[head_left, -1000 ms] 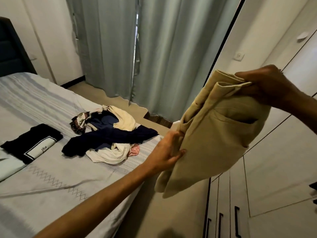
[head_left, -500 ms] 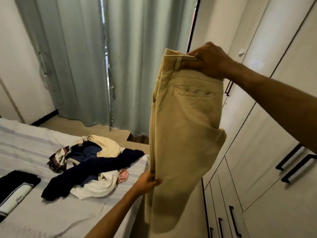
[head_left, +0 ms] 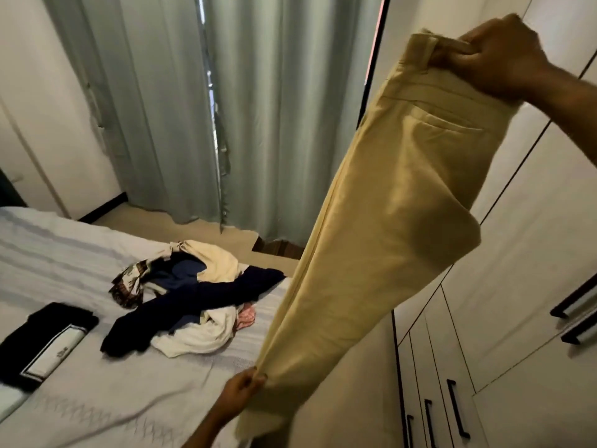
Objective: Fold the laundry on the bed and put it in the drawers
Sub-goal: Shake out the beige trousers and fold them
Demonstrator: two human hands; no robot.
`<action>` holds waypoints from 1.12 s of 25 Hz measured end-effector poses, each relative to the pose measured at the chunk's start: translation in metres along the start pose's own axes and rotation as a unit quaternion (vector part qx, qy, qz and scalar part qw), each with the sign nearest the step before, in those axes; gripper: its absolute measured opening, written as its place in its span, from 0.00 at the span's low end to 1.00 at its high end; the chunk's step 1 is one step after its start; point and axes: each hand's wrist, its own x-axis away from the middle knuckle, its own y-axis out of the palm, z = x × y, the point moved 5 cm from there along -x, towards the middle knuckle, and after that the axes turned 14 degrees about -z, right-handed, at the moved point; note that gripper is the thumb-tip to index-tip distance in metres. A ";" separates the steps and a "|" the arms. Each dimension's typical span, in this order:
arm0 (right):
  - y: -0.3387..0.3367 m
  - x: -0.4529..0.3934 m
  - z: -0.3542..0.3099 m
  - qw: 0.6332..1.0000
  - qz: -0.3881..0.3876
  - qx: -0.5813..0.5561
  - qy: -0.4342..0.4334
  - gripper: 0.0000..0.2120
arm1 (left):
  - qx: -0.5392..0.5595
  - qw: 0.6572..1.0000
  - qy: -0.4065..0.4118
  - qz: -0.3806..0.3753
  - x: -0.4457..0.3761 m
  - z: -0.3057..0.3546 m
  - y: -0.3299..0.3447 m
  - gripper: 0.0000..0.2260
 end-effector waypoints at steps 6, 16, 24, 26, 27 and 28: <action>0.161 -0.003 -0.017 0.987 -0.103 -0.080 0.094 0.43 | -0.028 0.982 -0.069 0.173 0.133 -0.103 -0.094 0.27; 0.426 0.106 -0.439 0.910 -0.351 -0.158 -0.152 0.28 | -0.056 0.957 -0.197 0.206 0.350 -0.208 -0.179 0.39; 0.482 0.131 -0.662 0.858 -0.395 -0.235 -0.230 0.33 | -0.048 0.929 -0.358 0.084 0.536 -0.252 -0.244 0.22; 0.535 0.124 -0.652 0.851 -0.426 -0.236 -0.195 0.35 | -0.076 0.897 -0.430 0.063 0.569 -0.290 -0.257 0.24; 0.575 0.123 -0.641 0.857 -0.433 -0.217 -0.178 0.38 | -0.103 0.866 -0.487 0.054 0.583 -0.321 -0.259 0.28; 0.615 0.125 -0.633 0.864 -0.441 -0.186 -0.153 0.39 | -0.144 0.823 -0.548 0.052 0.594 -0.356 -0.258 0.30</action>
